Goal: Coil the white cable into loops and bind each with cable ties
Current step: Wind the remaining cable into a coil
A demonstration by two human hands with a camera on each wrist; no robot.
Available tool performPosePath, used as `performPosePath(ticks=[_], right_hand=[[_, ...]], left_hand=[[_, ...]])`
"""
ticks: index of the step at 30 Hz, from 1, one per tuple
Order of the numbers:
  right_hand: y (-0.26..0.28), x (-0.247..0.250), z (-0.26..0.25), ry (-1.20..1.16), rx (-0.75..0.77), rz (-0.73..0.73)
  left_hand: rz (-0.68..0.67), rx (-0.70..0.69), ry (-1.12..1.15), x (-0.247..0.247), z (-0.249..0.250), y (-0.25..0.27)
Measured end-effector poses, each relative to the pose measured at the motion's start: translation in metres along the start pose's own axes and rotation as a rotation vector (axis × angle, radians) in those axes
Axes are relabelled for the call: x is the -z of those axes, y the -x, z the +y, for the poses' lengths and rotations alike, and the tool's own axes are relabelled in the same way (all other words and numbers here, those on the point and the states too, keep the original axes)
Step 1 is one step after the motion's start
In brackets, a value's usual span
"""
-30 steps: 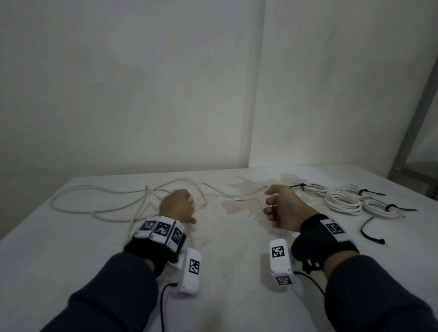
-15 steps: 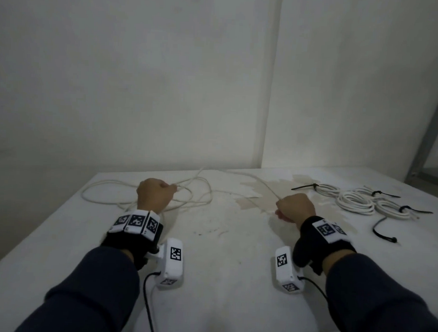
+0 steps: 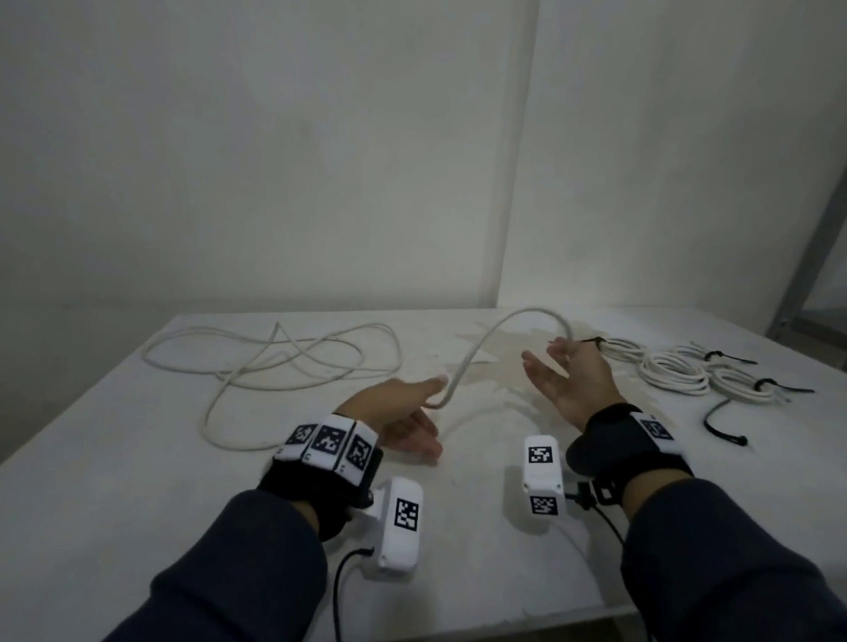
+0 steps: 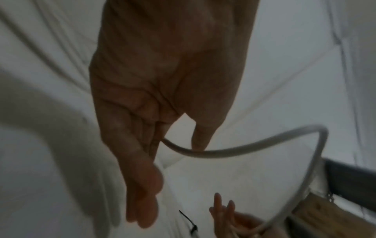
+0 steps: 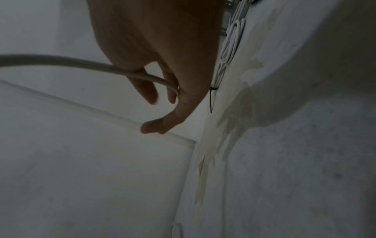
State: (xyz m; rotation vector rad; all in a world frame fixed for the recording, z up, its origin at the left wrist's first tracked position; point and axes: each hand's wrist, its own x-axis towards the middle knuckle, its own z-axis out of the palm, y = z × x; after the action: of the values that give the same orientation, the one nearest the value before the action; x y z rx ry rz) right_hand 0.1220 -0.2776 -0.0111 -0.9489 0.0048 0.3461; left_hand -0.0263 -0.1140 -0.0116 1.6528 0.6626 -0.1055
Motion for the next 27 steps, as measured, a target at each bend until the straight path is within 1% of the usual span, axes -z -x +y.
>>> performPosePath(ticks=[2, 3, 4, 5, 6, 8, 9, 10, 11, 13, 14, 16, 17, 19, 20, 22, 24, 27], right_hand=[[-0.003, 0.009, -0.001, 0.047, 0.051, -0.004], [-0.002, 0.013, -0.002, 0.078, 0.077, -0.015], [-0.002, 0.016, -0.002, 0.117, 0.103, -0.033], [-0.001, 0.020, -0.001, 0.168, 0.128, -0.039], [-0.001, 0.023, 0.000, 0.232, 0.146, -0.025], [-0.001, 0.026, 0.004, 0.334, 0.161, 0.060], [-0.002, 0.026, 0.006, 0.347, 0.152, 0.088], [-0.004, 0.025, 0.009, 0.345, 0.140, 0.100], [-0.005, 0.023, 0.012, 0.338, 0.128, 0.104], [-0.010, 0.015, 0.020, 0.289, 0.126, 0.110], [-0.013, 0.011, 0.024, 0.259, 0.129, 0.117], [-0.020, -0.001, 0.031, 0.202, 0.119, 0.147], [-0.023, -0.006, 0.034, 0.158, 0.101, 0.166], [-0.028, -0.016, 0.039, 0.036, 0.057, 0.188], [-0.031, -0.020, 0.043, -0.021, 0.049, 0.192], [-0.037, -0.027, 0.052, -0.092, 0.054, 0.209], [-0.045, -0.031, 0.062, -0.122, 0.047, 0.214], [-0.055, -0.037, 0.069, -0.061, 0.041, 0.175]], left_hand=[[-0.099, 0.040, 0.235, -0.006, -0.009, -0.008], [-0.095, 0.022, 0.372, -0.008, -0.012, -0.013], [-0.044, -0.021, 0.492, -0.008, -0.014, -0.017], [0.042, -0.081, 0.591, -0.006, -0.015, -0.023], [0.157, -0.159, 0.638, -0.001, -0.016, -0.029], [0.365, -0.273, 0.629, 0.012, -0.017, -0.039], [0.430, -0.299, 0.616, 0.018, -0.017, -0.044], [0.457, -0.302, 0.635, 0.024, -0.018, -0.049], [0.441, -0.285, 0.709, 0.027, -0.017, -0.053], [0.332, -0.262, 0.909, 0.032, -0.016, -0.056], [0.283, -0.279, 0.984, 0.032, -0.015, -0.057], [0.245, -0.338, 1.051, 0.032, -0.014, -0.057], [0.236, -0.373, 1.042, 0.033, -0.014, -0.057], [0.212, -0.426, 0.922, 0.034, -0.016, -0.056], [0.186, -0.424, 0.837, 0.034, -0.017, -0.056], [0.125, -0.356, 0.701, 0.035, -0.020, -0.058], [0.110, -0.289, 0.686, 0.036, -0.024, -0.064], [0.190, -0.250, 0.777, 0.040, -0.025, -0.084]])
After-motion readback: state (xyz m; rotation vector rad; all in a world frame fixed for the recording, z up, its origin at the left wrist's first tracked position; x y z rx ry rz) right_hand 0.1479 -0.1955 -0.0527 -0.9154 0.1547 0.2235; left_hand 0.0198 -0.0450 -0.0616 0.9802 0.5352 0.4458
